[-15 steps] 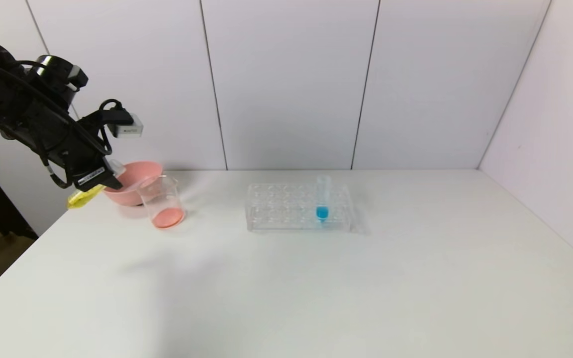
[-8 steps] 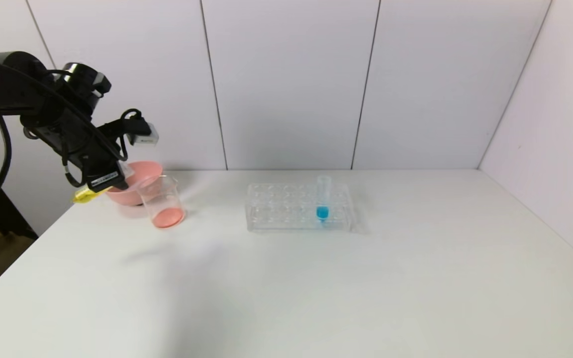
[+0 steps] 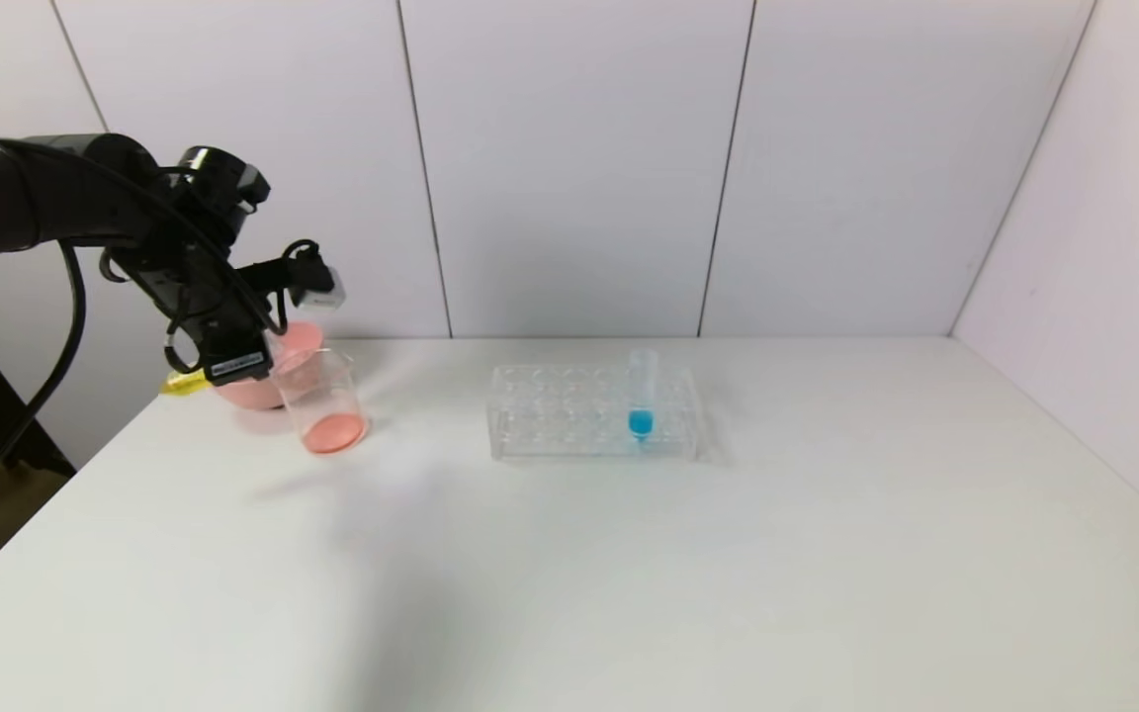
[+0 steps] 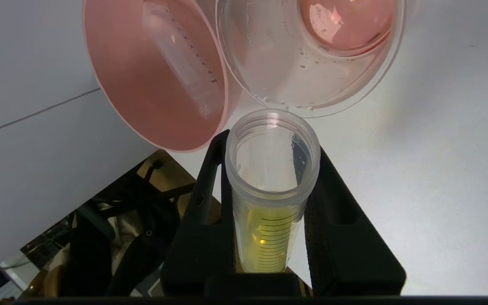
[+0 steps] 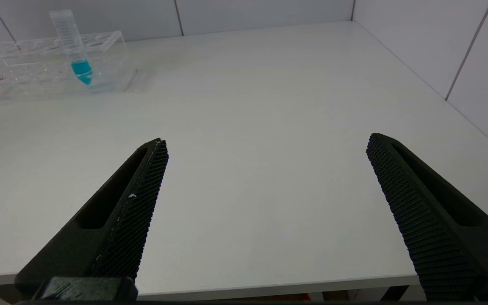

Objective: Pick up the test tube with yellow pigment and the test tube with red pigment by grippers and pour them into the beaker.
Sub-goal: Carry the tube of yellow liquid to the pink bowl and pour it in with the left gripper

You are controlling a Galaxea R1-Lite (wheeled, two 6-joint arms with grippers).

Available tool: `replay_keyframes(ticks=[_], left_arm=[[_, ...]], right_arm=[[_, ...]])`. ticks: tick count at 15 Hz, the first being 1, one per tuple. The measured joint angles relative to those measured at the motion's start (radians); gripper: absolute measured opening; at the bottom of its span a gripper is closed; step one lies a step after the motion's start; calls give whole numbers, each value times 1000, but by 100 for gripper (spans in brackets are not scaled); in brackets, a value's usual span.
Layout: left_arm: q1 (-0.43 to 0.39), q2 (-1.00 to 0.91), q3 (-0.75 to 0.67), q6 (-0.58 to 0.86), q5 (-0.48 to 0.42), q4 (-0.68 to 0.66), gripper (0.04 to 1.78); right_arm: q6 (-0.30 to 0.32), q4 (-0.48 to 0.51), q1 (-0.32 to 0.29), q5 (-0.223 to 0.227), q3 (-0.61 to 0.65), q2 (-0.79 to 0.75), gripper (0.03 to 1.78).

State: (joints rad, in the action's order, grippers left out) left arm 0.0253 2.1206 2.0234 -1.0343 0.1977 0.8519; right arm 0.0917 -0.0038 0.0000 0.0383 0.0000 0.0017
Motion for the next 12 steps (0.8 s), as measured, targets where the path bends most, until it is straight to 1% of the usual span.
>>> replay_keyframes(ticks=[5,7,10,12], left_arm=[[53,6,0,-20,156,-12,47],[69,7,0,-22,205,-1,47],[85,14,0,-21,272,9,47],[91,23,0,-20,291,9,47]], right_arm=[[0,0,0,0,0,0,171],[0,0,0,0,0,0,171],[0,0,0,0,0,0,171],[0,0,0,0,0,0,171]])
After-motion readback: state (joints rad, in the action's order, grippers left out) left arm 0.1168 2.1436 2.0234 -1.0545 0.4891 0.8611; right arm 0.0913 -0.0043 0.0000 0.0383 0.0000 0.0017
